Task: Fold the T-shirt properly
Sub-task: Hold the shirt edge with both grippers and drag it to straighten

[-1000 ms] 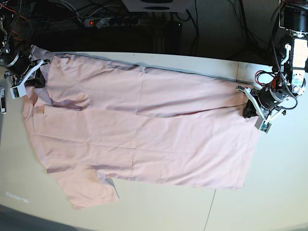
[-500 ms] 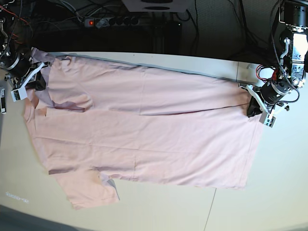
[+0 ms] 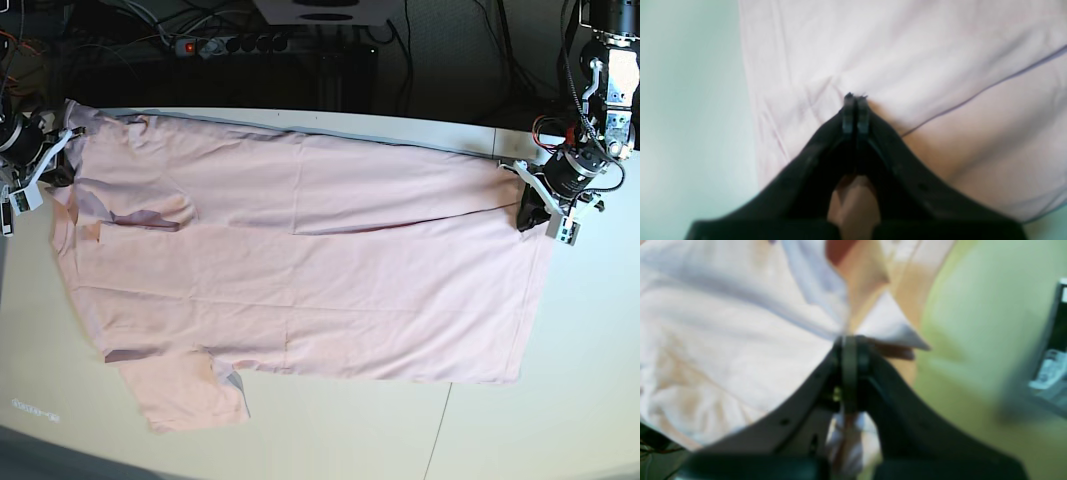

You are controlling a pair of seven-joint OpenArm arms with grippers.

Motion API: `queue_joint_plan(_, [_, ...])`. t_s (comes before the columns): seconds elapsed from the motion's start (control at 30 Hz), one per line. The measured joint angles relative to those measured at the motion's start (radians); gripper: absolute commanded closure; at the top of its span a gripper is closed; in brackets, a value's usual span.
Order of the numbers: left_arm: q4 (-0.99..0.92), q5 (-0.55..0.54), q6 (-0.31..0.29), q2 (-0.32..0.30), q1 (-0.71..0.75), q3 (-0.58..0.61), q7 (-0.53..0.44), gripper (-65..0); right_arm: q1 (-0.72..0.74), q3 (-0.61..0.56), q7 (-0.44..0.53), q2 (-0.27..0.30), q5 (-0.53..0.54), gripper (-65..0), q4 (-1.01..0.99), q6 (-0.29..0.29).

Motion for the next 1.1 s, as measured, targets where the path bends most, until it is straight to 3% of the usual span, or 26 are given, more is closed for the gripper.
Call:
queue_joint_plan(0.27, [0.042, 0.021, 0.018, 0.031, 0.051, -0.005, -0.008, 0.0, 0.000, 0.000, 0.000, 0.046, -0.002, 0.0, 0.000, 0.000])
queue_joint_plan(0.53, [0.151, 0.096, 0.047, 0.053, 0.143, -0.005, 0.019, 0.0, -0.003, 0.000, -0.003, 0.050, 0.039, 0.0, 0.000, 0.000])
queue_joint_plan(0.83, [0.160, 0.138, 0.066, 0.066, 0.173, -0.009, -0.014, 0.0, -0.008, 0.000, -0.021, -0.005, 0.038, 0.0, -0.013, 0.000])
queue_joint_plan(1.1, [0.179, 0.125, 0.062, 0.074, 0.233, -0.084, -0.015, 0.0, -0.011, 0.000, -0.027, -0.011, 0.039, 0.0, -0.013, 0.000])
